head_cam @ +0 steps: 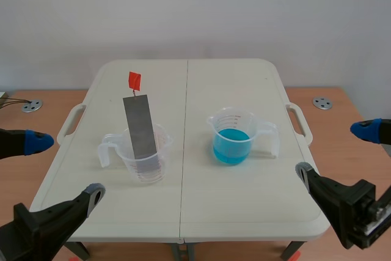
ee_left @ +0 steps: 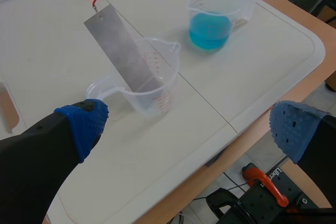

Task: Hold the metal plate by the orange handle, dip it into the blue solution, take it out and point at it, then put the plate back in the beaker on the left.
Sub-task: 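Lift the metal plate out of the left beaker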

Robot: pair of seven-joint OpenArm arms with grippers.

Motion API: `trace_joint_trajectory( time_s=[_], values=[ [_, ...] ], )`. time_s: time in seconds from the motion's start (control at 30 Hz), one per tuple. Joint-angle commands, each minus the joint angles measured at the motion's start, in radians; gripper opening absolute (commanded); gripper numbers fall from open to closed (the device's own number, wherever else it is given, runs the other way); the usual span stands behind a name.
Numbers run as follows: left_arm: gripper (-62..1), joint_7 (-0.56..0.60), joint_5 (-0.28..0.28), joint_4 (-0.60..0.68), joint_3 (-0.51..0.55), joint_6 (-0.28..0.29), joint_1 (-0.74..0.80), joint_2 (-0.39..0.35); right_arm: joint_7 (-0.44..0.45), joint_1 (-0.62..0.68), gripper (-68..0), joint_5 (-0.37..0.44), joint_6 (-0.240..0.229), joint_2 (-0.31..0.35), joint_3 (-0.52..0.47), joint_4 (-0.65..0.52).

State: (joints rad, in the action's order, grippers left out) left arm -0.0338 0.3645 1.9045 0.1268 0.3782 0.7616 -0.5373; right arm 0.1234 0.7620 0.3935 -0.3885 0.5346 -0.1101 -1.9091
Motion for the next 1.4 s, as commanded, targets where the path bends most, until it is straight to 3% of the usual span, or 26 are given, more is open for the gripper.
trace_joint_trajectory(
  time_s=[0.0, 0.47, 0.53, 0.6, 0.7, 0.73, 1.03, 1.37],
  values=[
    [1.4, 0.014, 0.010, 0.006, -0.004, 0.003, 0.000, 0.005, 0.018, -0.011, -5.8, 0.010, -0.001, 0.003, -0.011, -0.013],
    [0.0, 0.013, 0.010, 0.006, -0.004, 0.002, 0.000, 0.005, 0.021, -0.014, -5.8, -0.013, -0.004, 0.003, -0.011, -0.013],
    [-6.3, 0.011, 0.009, 0.006, -0.004, 0.002, 0.000, 0.005, 0.021, -0.024, -5.8, -0.020, -0.006, 0.002, -0.008, -0.013],
    [-18.4, 0.005, 0.009, 0.006, -0.003, -0.001, 0.000, 0.005, 0.000, -0.051, -5.8, -0.026, -0.010, 0.002, 0.003, -0.013],
    [-52.3, -0.008, 0.009, 0.006, -0.003, -0.002, 0.019, 0.005, -0.047, -0.113, -5.8, -0.027, -0.016, 0.002, 0.038, -0.013],
    [-60.6, -0.006, 0.009, 0.006, -0.003, -0.001, 0.029, 0.007, -0.060, -0.135, -5.8, -0.027, -0.016, 0.002, 0.051, -0.012],
    [-59.3, 0.063, 0.009, 0.006, 0.060, -0.027, 0.212, 0.008, -0.173, -0.376, -5.8, -0.027, -0.016, -0.064, 0.176, 0.011],
    [-59.3, 0.090, 0.006, 0.006, 0.169, -0.027, 0.374, 0.047, -0.226, -0.632, -5.8, -0.063, -0.028, -0.174, 0.349, 0.211]
  ],
)
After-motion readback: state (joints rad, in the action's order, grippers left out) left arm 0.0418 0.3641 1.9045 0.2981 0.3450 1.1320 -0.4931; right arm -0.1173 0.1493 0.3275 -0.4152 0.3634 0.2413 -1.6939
